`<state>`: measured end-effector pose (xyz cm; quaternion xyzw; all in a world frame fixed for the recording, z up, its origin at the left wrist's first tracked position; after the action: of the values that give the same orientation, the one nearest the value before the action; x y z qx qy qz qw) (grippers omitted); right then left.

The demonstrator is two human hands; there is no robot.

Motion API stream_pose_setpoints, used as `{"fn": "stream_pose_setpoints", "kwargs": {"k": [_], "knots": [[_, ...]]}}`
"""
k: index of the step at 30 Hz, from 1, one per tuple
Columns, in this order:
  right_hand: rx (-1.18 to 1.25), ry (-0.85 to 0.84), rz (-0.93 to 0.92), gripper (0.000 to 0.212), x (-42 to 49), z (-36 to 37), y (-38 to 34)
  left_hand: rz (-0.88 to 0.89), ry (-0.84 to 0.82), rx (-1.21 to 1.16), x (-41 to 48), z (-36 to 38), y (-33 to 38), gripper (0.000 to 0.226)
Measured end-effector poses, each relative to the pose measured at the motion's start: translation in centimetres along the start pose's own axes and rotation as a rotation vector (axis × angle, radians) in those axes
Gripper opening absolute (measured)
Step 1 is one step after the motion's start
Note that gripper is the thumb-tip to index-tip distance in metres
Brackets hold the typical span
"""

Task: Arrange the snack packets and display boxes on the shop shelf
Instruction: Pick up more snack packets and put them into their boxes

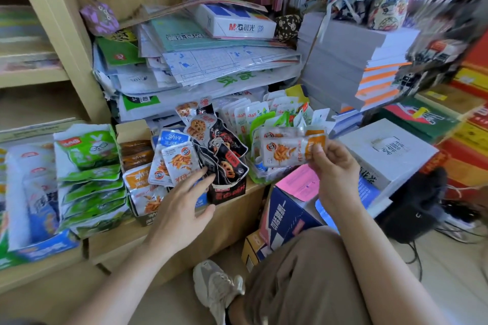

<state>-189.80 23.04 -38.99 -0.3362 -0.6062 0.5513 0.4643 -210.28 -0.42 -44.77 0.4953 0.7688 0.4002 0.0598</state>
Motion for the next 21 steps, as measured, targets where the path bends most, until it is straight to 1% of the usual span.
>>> {"fn": "stream_pose_setpoints", "kwargs": {"k": [4, 6, 9, 10, 12, 14, 16, 18, 19, 21], "knots": [[0.056, -0.124, 0.072, 0.007, -1.5, 1.5, -0.2, -0.016, 0.052, -0.122, 0.0, -1.3, 1.0, 0.058], [0.049, -0.166, 0.064, 0.006, -2.1, 2.4, -0.7, -0.023, 0.093, -0.111, -0.3, -2.3, 1.3, 0.053], [0.019, -0.237, 0.019, 0.003, -3.1, 4.6, -1.5, 0.003, 0.151, 0.054, -1.3, -4.2, 0.9, 0.048], [-0.002, -0.257, 0.011, 0.004, -3.5, 5.3, -1.6, 0.006, 0.154, 0.122, -1.6, -4.6, 0.5, 0.047], [-0.048, -0.302, -0.015, 0.008, -4.2, 6.9, -2.0, -0.018, 0.135, 0.234, -2.5, -5.2, -0.7, 0.046], [-0.076, -0.317, -0.044, 0.005, -4.9, 8.6, -2.4, -0.039, 0.105, 0.289, -3.6, -5.5, -1.8, 0.047], [-0.106, -0.325, -0.085, 0.003, -5.5, 10.3, -2.7, 0.006, 0.073, 0.326, -4.8, -5.3, -2.3, 0.048], [-0.156, -0.330, -0.145, 0.003, -6.0, 11.9, -3.0, 0.120, 0.057, 0.365, -5.8, -5.2, -2.0, 0.042], [-0.176, -0.334, -0.173, 0.003, -6.3, 12.7, -3.2, 0.165, 0.072, 0.365, -6.2, -5.5, -1.9, 0.038], [-0.197, -0.355, -0.216, 0.003, -6.8, 14.3, -3.5, 0.184, 0.148, 0.353, -6.7, -7.0, -1.9, 0.031]]}}
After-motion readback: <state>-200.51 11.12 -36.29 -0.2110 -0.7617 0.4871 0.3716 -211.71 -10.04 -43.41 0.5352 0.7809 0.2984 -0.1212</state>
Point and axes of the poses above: each hand's wrist, its own x-axis towards the middle knuckle, its own z-axis out of the palm, y = z × x, the point moved 6 cm from there along x, towards the middle knuckle, and after that the axes turned 14 degrees about -x, right-handed, at the moved point
